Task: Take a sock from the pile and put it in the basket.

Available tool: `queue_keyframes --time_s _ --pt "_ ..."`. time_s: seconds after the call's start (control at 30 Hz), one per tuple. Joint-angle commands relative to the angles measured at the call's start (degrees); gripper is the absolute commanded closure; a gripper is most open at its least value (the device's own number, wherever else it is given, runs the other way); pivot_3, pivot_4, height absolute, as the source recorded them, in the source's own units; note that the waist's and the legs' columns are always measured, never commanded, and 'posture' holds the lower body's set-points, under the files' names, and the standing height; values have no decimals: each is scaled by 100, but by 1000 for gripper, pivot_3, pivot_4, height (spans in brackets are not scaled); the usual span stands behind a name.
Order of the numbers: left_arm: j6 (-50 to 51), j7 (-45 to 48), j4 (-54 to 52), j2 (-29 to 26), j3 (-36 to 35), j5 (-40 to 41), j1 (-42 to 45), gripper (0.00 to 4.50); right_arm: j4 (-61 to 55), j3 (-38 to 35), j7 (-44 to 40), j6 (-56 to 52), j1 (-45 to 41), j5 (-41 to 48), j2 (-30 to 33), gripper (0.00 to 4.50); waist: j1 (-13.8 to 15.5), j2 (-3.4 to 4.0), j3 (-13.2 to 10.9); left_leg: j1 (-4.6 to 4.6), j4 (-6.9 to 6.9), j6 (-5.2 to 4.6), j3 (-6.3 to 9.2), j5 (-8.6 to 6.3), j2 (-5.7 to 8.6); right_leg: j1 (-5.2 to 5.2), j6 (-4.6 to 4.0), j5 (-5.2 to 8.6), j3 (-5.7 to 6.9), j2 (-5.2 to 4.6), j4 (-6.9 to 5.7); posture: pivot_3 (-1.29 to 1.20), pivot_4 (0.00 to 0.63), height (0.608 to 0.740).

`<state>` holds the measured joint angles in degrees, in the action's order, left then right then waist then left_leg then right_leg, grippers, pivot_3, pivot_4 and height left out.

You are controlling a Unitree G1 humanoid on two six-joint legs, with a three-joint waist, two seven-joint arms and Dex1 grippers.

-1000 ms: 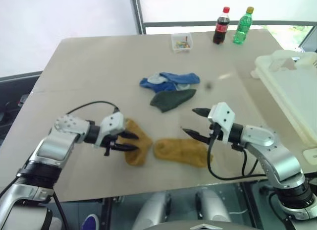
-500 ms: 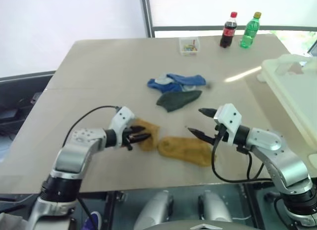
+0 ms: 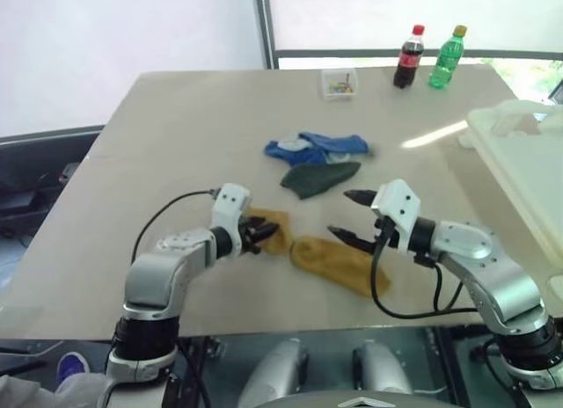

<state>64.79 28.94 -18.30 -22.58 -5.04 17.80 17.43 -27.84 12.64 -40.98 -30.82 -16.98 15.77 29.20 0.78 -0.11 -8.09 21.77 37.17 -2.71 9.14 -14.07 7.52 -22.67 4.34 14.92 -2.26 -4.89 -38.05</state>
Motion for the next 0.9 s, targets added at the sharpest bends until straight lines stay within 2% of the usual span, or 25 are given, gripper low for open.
queue_keyframes --time_s 0.03,0.17,0.27,0.37,0.4,0.5,0.6,0.73,0.9 --pt "144 -346 69 140 -232 64 62 2474 79 159 -50 149 -277 -73 -111 736 -7 -3 -2 4 -1 1 0 0 0 -4 0 0 0 0 2 0 150 740" --pt "185 -346 -81 266 -562 386 34 2474 363 386 -56 175 -493 -202 -230 736 -9 -10 -6 9 -9 25 0 14 0 -11 -1 -1 -1 0 6 0 150 740" --pt "181 -114 -237 87 -766 687 -36 1601 607 593 -102 220 -614 -346 -294 736 -19 -20 -12 17 -13 26 -1 15 0 -21 -2 -1 -2 0 8 0 150 740" --pt "154 291 -459 -278 -1056 1145 -48 234 915 794 -131 266 -758 -494 -402 736 -40 -27 -17 26 -20 26 -6 15 0 -39 -3 -2 -8 0 7 0 150 740" --pt "155 368 -467 -389 -1175 1266 -30 104 998 830 -141 280 -788 -533 -436 736 -43 -28 -18 32 -21 27 -5 15 0 -46 -4 -2 -8 0 7 0 150 740" --pt "-219 805 -187 -1096 -1399 1318 -125 104 1420 957 -22 323 -993 -745 -672 736 -76 -30 -19 44 -24 27 -7 15 0 -60 -5 -2 -10 0 6 0 150 740" --pt "-1013 1040 352 -1677 -1237 903 -349 104 1769 1088 -22 412 -1198 -901 -905 736 -130 -28 -20 41 -38 28 -16 16 0 -66 -6 -2 -21 0 6 0 150 740" --pt "-1256 914 779 -1660 -1292 876 -516 104 2298 1126 32 282 -1525 -935 -1318 736 -141 -31 -21 44 -50 28 -18 16 1 -71 -6 -2 -22 -1 15 0 150 740" --pt "-1435 840 822 -1683 -1297 810 -871 104 2779 1240 59 366 -1693 -1104 -1646 736 -165 -33 -20 76 -51 28 -17 17 0 -106 -7 -3 -22 0 12 0 150 740"
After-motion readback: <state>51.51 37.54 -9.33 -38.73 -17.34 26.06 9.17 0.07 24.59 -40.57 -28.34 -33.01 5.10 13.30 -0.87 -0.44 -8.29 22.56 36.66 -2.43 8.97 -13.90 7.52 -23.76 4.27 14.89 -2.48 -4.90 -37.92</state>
